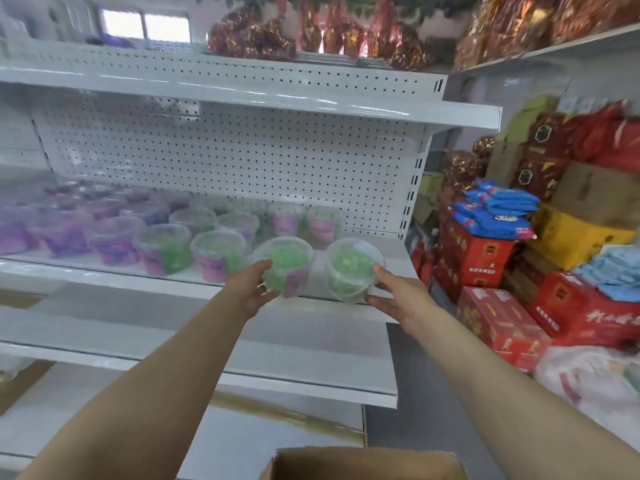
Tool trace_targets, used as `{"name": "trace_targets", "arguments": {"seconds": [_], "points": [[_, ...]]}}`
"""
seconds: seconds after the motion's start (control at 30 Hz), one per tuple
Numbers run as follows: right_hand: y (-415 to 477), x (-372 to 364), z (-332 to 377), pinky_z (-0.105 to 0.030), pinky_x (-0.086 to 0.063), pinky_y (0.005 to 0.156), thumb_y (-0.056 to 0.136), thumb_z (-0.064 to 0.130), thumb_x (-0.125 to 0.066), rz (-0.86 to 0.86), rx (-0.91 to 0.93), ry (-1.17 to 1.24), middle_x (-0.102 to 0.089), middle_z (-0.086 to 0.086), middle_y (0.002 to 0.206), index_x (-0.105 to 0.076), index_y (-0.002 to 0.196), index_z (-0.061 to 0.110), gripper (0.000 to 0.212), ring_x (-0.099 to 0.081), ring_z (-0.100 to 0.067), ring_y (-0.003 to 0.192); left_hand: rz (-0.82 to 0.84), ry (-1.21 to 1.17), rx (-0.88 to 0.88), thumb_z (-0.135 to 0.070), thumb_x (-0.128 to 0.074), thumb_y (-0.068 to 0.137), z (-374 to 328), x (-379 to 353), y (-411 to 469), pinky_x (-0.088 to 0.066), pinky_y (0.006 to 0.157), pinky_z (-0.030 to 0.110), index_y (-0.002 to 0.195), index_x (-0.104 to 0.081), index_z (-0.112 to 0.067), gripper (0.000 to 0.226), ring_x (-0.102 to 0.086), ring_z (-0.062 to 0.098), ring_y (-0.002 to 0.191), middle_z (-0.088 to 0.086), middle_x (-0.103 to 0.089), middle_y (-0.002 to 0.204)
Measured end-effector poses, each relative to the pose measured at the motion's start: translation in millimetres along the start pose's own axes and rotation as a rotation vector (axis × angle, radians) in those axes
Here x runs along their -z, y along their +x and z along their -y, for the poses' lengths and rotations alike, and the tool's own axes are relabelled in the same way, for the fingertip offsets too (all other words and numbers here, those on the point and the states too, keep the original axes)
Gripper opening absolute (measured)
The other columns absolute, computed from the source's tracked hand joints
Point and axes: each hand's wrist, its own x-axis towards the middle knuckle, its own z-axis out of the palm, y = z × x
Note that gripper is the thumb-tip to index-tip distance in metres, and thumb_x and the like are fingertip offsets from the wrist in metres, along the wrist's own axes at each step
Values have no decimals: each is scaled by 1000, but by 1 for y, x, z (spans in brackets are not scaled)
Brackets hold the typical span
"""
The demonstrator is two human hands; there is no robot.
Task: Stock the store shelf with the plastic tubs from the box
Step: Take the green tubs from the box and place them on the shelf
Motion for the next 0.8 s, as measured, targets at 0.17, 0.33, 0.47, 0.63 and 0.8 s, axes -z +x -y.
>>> {"name": "trace_targets", "arguments": {"seconds": [0.17,0.33,0.47,0.63,0.8], "points": [[19,-5,3,-36,-59,90,81,37,-80,-60,-9,-11,-68,-2,121,-60,126,9,57,-76,-25,82,-29,77,25,-15,-71,85,-9,2,40,-55,71,44,121,-55,-4,41,-61,30,94,16,-58,111],[33,-11,3,-38,-59,89,81,35,-80,-95,-11,5,-67,-5,122,-60,126,7,56,-76,-27,81,-56,172,0,-23,-73,84,-12,6,69,-56,78,44,108,-59,-3,34,-62,27,85,14,-58,100],[40,-17,2,-36,-60,85,81,35,-80,-101,-18,18,-67,-5,121,-61,122,8,52,-76,-27,82,-293,558,-282,-36,-77,79,-7,0,73,-52,92,42,94,-58,-7,38,-62,31,90,13,-62,104],[45,-23,-2,-28,-61,71,81,36,-80,-98,-31,10,-67,-5,121,-61,121,8,53,-76,-26,83,-340,940,-754,-37,-77,76,7,-10,57,-39,89,35,102,-64,-17,35,-53,29,106,9,-64,108],[48,-32,-2,-29,-60,73,81,36,-80,-132,-44,-10,-68,-5,120,-64,101,11,36,-75,-27,85,-237,1296,-832,-54,-74,72,5,-18,64,-40,91,34,108,-69,-29,45,-47,25,114,1,-67,113]]}}
